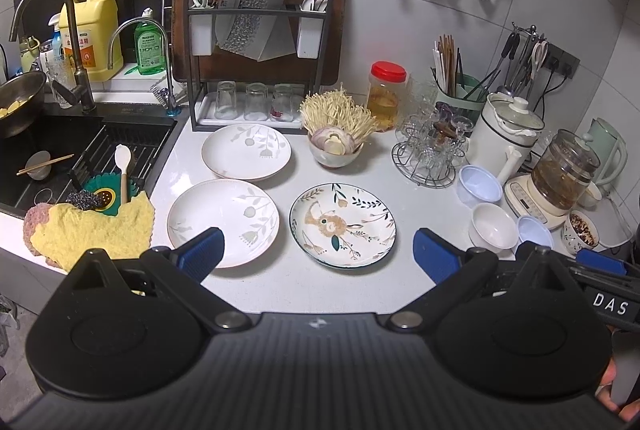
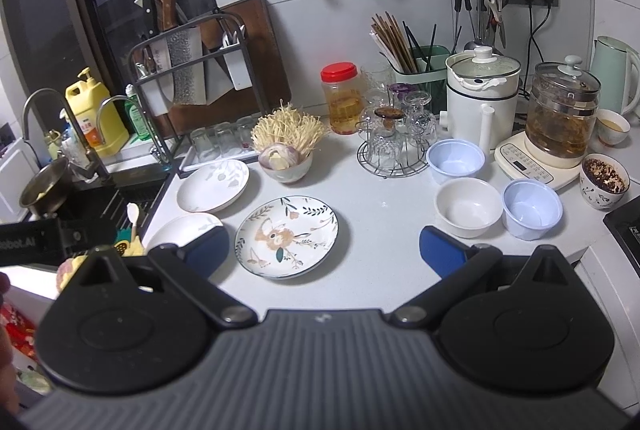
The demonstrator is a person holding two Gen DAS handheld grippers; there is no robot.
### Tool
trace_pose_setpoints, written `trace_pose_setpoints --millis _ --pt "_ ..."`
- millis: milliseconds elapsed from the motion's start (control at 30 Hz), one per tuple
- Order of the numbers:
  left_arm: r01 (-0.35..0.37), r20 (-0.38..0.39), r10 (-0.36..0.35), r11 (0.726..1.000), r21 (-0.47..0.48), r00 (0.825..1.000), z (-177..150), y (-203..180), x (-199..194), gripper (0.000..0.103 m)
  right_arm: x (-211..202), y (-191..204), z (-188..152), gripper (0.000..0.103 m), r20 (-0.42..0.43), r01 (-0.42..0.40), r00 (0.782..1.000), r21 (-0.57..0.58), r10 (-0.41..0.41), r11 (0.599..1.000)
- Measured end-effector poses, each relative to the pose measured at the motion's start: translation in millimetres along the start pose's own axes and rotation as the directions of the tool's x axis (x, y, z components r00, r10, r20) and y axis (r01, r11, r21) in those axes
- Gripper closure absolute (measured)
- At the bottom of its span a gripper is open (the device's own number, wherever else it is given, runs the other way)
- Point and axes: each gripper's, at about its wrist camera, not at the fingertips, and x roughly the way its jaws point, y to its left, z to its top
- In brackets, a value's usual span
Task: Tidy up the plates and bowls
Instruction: 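Move both grippers toward the white leaf-pattern plate beside the deer plate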
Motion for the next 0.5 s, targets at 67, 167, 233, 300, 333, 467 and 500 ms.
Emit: trace_pose_setpoints --millis 67,167,233,300,333,467,500 --pt "-0.003 -0.004 0.003 1.0 -0.003 1.0 -0.3 0.8 0.5 0.001 -0.4 0.9 -0.1 0.0 0.006 0.0 1.0 -0.004 0.0 1.0" --pt "-0.006 -0.004 0.006 1.0 -0.009 1.0 -1.6 2.9 0.1 0.001 -0.5 0.0 -0.3 0.0 0.003 0.001 1.0 -0.003 -0.001 1.0" --pt "-0.008 -0.005 0.008 1.0 -0.012 1.0 -1.4 3.9 0.0 0.001 -0.2 -0.4 -0.3 0.0 0.001 0.001 1.0 0.0 -0.001 1.0" --pt "-0.008 -0.008 0.008 1.0 -0.01 1.0 -1.9 2.8 0.7 0.001 0.6 -0.3 -0.6 0.0 -0.006 0.0 1.0 0.001 0.0 1.0" --pt "-0.008 -0.01 0.008 1.0 -0.008 1.0 -2.3 2.3 0.7 0.001 1.0 -0.4 -0.3 0.0 -0.008 -0.001 1.0 0.002 0.001 1.0" --pt "-0.008 -0.01 0.008 1.0 -0.004 1.0 -2.3 0.9 0.9 0.001 1.4 -0.7 -0.7 0.0 -0.013 0.0 1.0 0.003 0.0 1.0" --pt "-0.009 -0.011 0.009 1.0 -0.005 1.0 -2.3 0.7 0.9 0.001 1.4 -0.8 -0.9 0.0 -0.012 0.0 1.0 0.005 0.0 1.0"
